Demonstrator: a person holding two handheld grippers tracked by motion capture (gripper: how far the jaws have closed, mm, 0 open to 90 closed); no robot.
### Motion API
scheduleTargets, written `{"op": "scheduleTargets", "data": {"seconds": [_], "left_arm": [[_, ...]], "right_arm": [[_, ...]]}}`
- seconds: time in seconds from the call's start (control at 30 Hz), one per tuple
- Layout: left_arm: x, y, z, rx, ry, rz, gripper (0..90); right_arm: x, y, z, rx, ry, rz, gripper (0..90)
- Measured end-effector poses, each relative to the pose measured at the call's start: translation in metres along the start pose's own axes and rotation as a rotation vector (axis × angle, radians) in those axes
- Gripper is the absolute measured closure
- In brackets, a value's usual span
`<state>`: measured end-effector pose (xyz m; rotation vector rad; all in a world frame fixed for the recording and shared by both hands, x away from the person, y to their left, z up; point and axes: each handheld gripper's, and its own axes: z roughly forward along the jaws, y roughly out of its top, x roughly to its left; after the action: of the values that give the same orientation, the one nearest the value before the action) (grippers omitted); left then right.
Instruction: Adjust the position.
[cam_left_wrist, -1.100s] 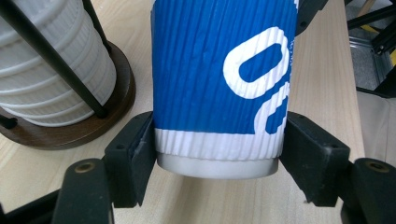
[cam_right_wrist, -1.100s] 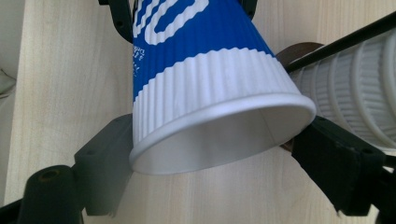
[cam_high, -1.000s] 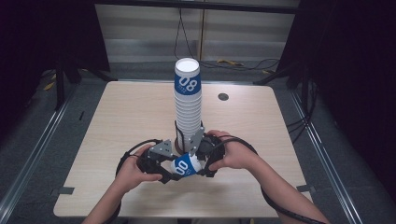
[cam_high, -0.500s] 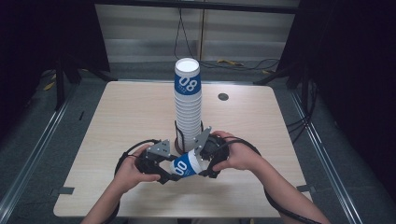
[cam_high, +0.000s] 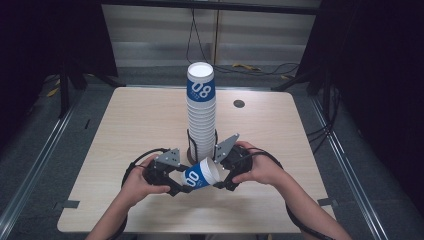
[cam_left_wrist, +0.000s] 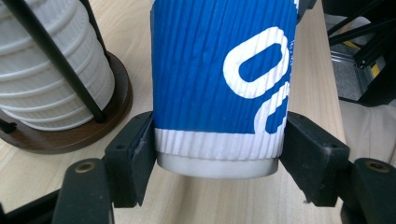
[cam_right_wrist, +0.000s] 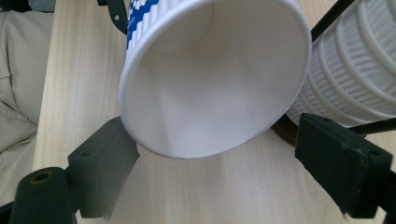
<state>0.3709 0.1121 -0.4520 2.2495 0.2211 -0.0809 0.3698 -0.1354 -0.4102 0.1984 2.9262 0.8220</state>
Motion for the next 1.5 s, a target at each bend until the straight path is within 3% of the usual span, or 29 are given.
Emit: {"op": "scheduleTargets", "data": {"seconds": [0.23, 0.57, 0.7, 1.13, 1.3, 1.5], "left_arm": [[0.0014, -0.0011, -0.0004, -0.007, 0.013, -0.003, 30.4], [0.0014, -0.0025, 0.0003, -0.018, 0.001, -0.006, 30.3], [0.0016, -0.0028, 0.0009, -0.023, -0.001, -0.002, 30.3], [0.0009, -0.0031, 0.0031, -0.021, -0.026, 0.007, 30.3], [0.0014, -0.0038, 0.0054, -0.015, -0.023, 0.017, 30.3], [0.0018, -0.0047, 0.0048, -0.028, -0.022, 0.005, 30.4]], "right_arm": [[0.0022, -0.0013, 0.0001, -0.044, 0.003, 0.019, 13.0], [0.0005, -0.0007, 0.0018, -0.103, 0.004, 0.040, 12.9], [-0.0004, -0.0003, 0.0020, -0.108, 0.003, 0.053, 12.8], [-0.0012, 0.0013, 0.0048, -0.096, 0.031, 0.030, 10.2], [-0.0028, 0.0035, 0.0048, -0.146, 0.053, 0.043, 12.4], [-0.0021, 0.0059, 0.0039, -0.144, 0.047, 0.035, 15.3]]}}
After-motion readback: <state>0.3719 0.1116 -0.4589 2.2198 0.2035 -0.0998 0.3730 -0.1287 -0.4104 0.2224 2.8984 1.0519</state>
